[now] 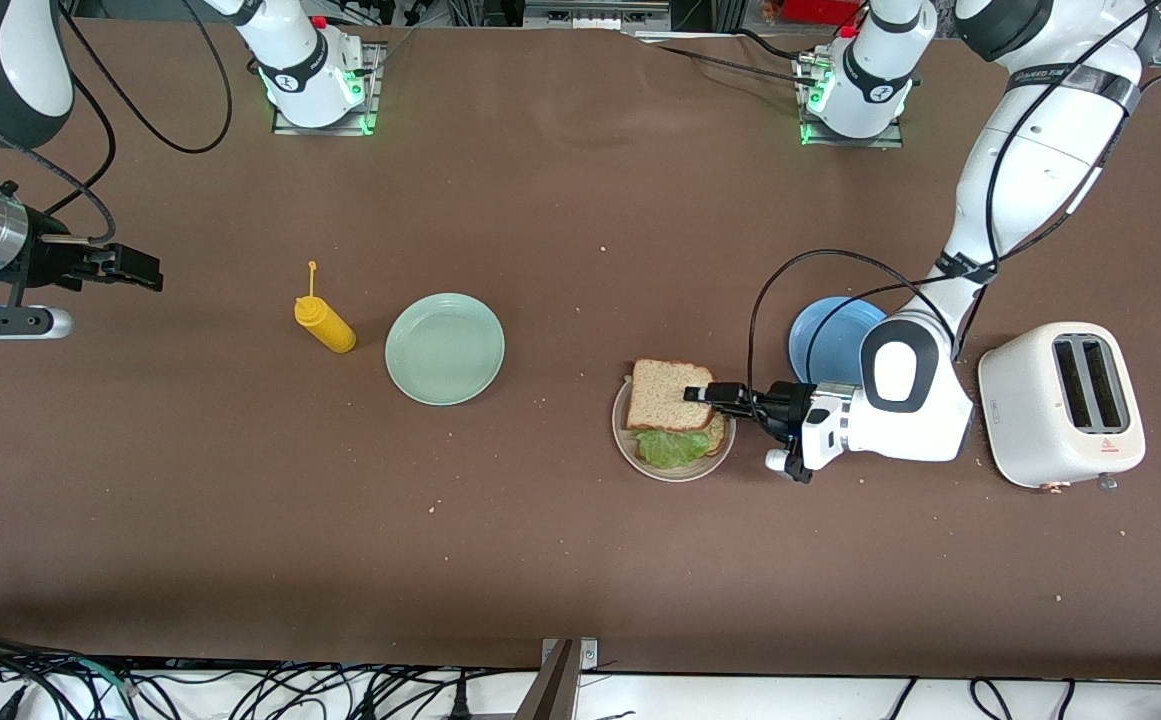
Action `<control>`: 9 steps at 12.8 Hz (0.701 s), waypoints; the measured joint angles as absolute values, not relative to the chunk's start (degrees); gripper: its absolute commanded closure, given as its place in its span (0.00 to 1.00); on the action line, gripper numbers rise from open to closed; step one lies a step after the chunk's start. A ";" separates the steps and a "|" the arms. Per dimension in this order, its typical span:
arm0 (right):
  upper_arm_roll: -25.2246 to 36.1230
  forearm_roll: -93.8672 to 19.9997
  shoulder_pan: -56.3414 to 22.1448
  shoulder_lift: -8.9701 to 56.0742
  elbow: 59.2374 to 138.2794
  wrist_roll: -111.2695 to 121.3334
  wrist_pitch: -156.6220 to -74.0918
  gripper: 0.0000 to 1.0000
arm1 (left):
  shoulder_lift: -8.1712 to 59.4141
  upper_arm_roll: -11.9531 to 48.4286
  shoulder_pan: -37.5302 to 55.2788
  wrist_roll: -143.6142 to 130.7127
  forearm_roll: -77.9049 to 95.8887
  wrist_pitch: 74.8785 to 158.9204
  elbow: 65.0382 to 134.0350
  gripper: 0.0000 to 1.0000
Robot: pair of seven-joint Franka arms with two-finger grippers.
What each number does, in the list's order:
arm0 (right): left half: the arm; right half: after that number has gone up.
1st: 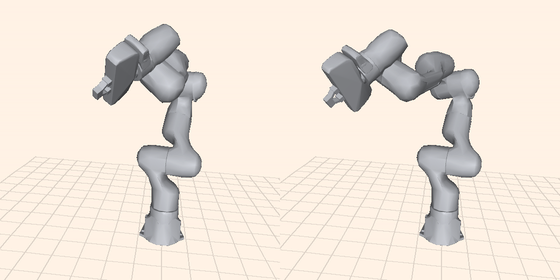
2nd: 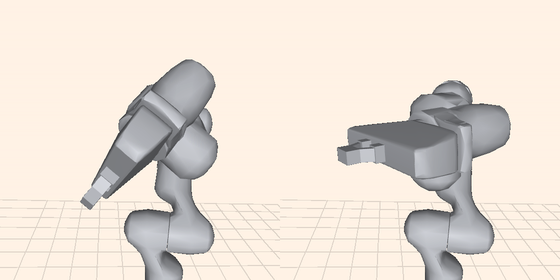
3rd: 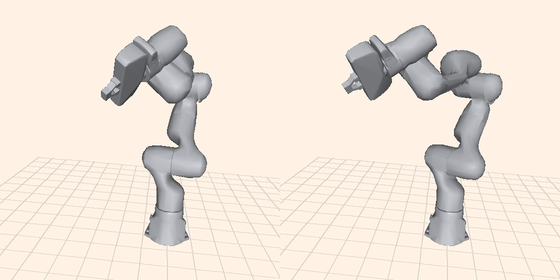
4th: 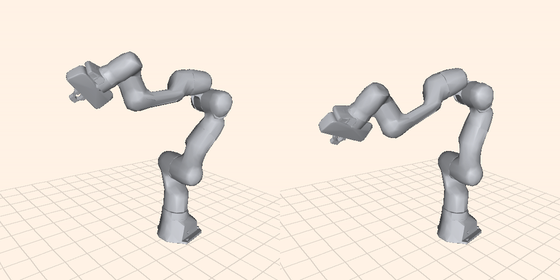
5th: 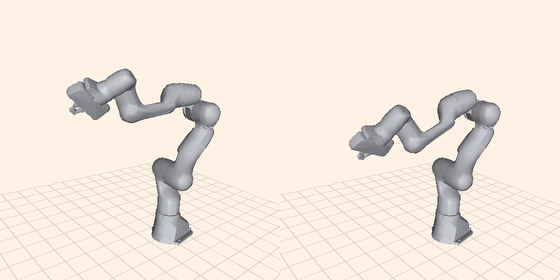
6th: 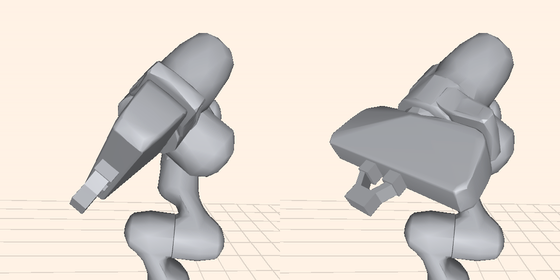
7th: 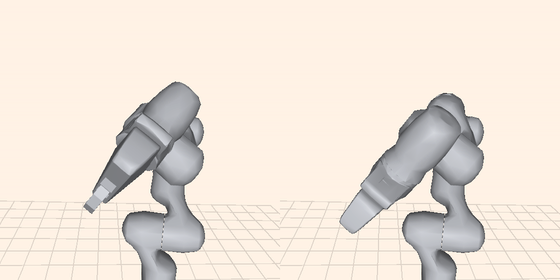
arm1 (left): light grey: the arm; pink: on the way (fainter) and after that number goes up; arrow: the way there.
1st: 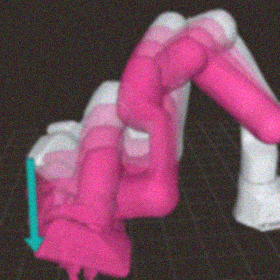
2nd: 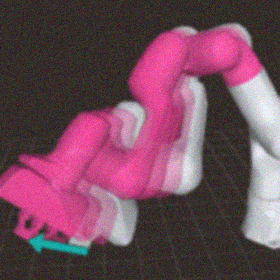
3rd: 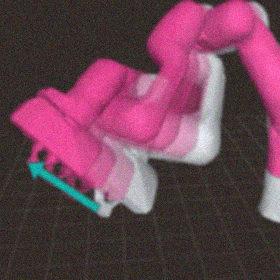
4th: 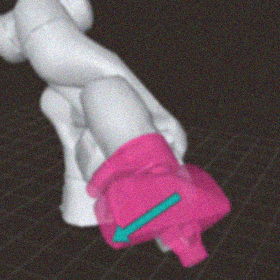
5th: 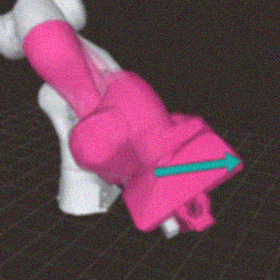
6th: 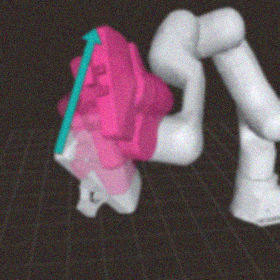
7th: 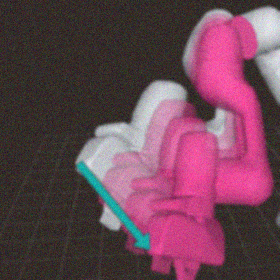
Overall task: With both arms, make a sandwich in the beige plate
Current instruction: 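Lower the bread onto the lettuce and open the left gripper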
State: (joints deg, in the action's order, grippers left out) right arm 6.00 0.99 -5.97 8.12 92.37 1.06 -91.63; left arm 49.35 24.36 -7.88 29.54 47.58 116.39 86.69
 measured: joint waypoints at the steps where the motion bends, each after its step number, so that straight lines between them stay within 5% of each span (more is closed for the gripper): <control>1: 6.00 0.99 -5.97 8.12 92.37 1.06 -91.63 0.00 | 49.35 24.17 -8.38 30.77 47.58 116.41 86.61 0.00; 9: 6.00 0.99 -5.99 8.13 92.38 1.06 -91.63 0.00 | 45.85 24.18 -12.24 35.54 42.11 110.92 85.15 0.00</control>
State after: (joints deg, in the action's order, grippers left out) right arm 6.00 0.99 -5.99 8.13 92.38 1.06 -91.63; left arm 45.85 24.18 -12.24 35.54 42.11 110.92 85.15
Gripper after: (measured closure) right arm 0.000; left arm 0.000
